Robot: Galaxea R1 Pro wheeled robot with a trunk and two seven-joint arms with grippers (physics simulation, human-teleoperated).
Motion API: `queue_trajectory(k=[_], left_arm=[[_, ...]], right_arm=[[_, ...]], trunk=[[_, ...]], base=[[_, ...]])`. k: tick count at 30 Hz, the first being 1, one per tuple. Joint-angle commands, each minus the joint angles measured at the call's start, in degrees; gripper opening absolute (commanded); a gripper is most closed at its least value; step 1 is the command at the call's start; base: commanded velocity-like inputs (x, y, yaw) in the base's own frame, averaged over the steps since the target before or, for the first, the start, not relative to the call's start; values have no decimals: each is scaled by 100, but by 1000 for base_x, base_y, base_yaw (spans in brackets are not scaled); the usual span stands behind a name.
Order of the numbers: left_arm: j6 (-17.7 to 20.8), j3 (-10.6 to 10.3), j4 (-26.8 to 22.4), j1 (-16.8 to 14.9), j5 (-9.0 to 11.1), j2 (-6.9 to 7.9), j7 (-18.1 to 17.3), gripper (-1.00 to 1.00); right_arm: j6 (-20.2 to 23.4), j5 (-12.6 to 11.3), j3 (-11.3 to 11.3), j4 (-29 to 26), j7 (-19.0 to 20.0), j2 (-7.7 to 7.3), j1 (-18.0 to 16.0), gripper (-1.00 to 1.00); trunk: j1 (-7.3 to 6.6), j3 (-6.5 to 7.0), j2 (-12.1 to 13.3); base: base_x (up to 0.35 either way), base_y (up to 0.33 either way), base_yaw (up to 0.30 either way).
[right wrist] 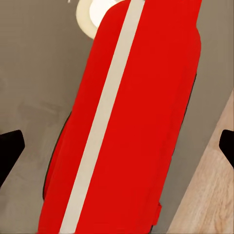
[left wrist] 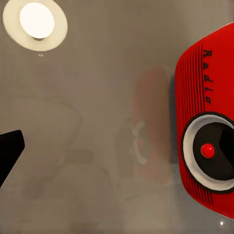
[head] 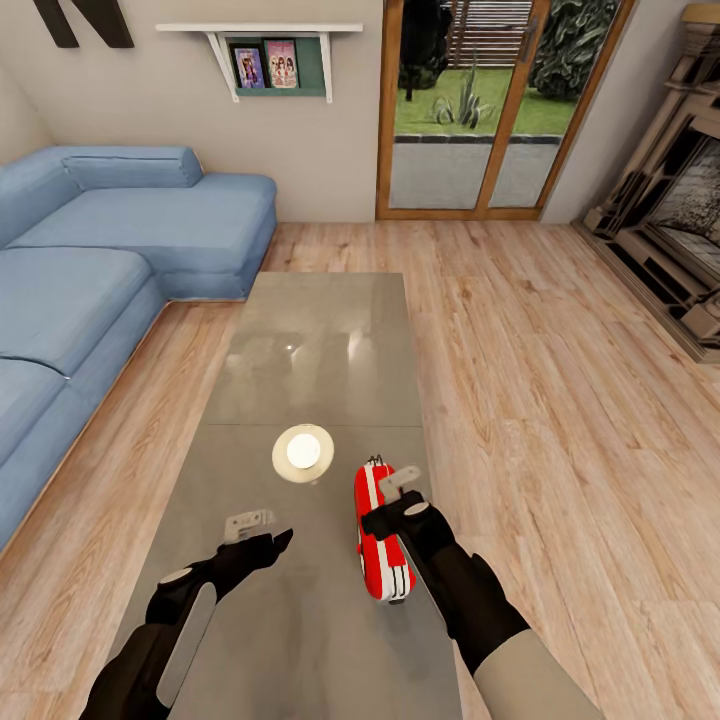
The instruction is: Turn on the radio receiver that's on the table in the living room.
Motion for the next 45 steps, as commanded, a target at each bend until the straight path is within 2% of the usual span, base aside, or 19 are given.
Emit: queue_trajectory(k=[1,15,20,25,45], left_arm=[[0,-1,0,0,0,0,0,100],[0,0,0,0,0,-2,0,100],[0,2,0,0,0,-1,0,100],[-3,1,0,0,0,0,0,100],[-2,2,0,0,0,1,0,100]], right_arm=[[-9,-51,3,36,0,0,0,100],[-160,-161,7,220,1,0,0,100],[-362,-178,0,691,1,0,-184,100],[-462,-388,-1,967,1,0,-326,100],[-483,-452,-30,1050,1,0,-343,100]], trunk=[[0,0,0],[0,0,0],[0,0,0],[0,0,0],[0,0,0]], base=[[0,0,0],[0,0,0],[0,0,0],[0,0,0],[0,0,0]])
